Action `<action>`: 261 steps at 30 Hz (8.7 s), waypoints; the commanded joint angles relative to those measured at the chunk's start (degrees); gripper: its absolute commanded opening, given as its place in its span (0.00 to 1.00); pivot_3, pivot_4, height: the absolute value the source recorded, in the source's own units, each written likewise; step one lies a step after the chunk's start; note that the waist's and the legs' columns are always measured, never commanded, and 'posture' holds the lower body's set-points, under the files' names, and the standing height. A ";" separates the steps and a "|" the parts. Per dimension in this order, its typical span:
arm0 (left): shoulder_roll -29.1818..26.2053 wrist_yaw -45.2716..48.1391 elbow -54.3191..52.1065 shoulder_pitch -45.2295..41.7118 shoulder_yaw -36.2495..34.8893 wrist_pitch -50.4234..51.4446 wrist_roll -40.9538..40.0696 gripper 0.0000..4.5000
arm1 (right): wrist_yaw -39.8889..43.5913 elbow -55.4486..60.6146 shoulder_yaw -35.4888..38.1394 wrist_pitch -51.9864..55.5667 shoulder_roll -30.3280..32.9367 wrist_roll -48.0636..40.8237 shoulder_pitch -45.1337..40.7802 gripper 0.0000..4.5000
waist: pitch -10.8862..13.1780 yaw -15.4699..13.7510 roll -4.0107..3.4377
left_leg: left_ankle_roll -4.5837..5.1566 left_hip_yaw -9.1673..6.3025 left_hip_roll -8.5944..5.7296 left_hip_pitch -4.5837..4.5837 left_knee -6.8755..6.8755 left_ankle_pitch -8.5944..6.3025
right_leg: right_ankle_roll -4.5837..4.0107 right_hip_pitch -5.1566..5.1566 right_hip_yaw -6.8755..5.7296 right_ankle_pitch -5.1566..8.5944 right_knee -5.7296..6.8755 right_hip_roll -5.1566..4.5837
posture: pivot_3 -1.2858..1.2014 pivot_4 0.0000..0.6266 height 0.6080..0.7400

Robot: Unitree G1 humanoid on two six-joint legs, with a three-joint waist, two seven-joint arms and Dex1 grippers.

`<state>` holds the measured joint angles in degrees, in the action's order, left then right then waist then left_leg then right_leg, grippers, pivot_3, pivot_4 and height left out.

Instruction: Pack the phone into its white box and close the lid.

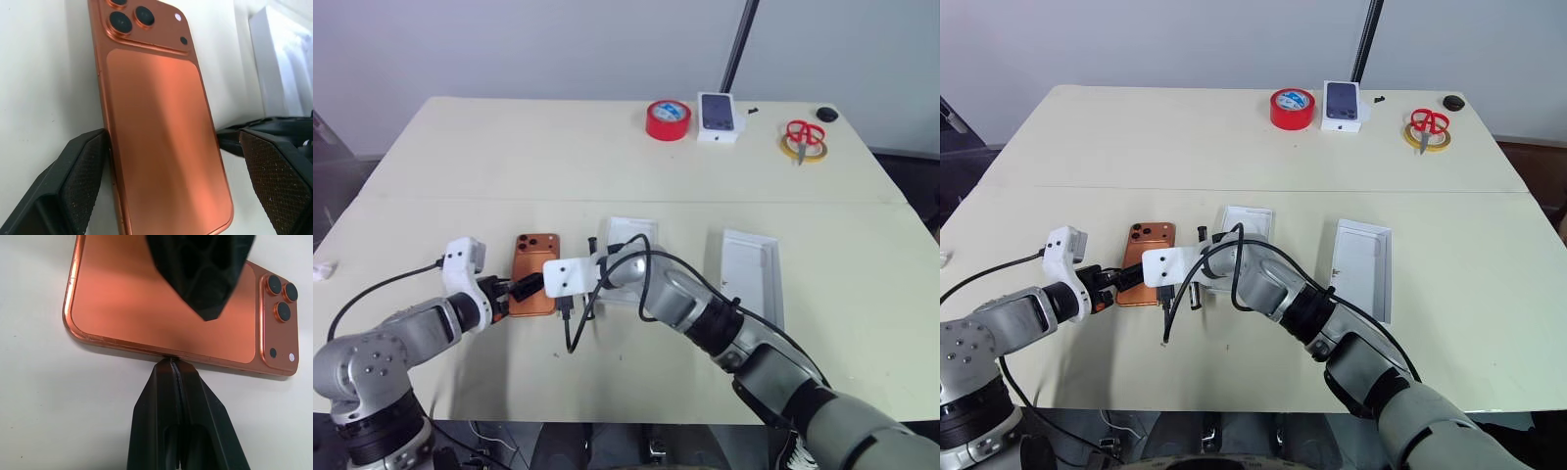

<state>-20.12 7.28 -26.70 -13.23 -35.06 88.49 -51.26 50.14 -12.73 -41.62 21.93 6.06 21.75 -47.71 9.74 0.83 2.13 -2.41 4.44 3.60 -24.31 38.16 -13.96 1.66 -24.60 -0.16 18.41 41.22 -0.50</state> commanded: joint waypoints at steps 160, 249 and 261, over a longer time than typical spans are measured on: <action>4.35 26.08 13.41 -16.80 52.03 -26.65 21.76 0.00 | 9.79 50.42 41.42 29.86 52.06 -24.52 36.76 0.12 | 0.10 -0.01 0.14 | 0.08 -0.11 -0.19 -0.07 0.05 -0.03 | 0.27 0.11 -0.04 0.15 -0.11 -0.05 | 0.52 0.24 0.62; 4.56 40.06 20.77 -13.94 57.88 -65.41 38.52 0.00 | -55.46 26.28 48.78 43.47 53.33 -109.54 22.49 0.58 | 0.10 -0.08 -0.17 | 0.43 0.04 -0.15 -0.21 0.10 -0.21 | 0.46 0.08 0.09 0.10 -0.31 -0.02 | 0.52 0.24 0.62; 3.64 37.38 20.28 -15.04 51.31 -60.80 37.28 0.00 | -34.41 37.18 37.38 36.13 60.60 -72.77 24.78 0.01 | 0.09 0.06 -0.23 | 0.42 0.04 -0.12 -0.18 0.08 -0.21 | 0.46 0.08 0.09 0.10 -0.31 -0.01 | 0.52 0.24 0.62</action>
<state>-15.63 45.37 -4.71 -27.49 18.65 26.98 -13.72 13.13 21.91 -3.65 59.82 65.50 -54.89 -23.10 9.83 0.89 1.90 -1.99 4.48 3.47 -24.47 38.24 -14.17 2.12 -24.52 -0.07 18.51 40.92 -0.51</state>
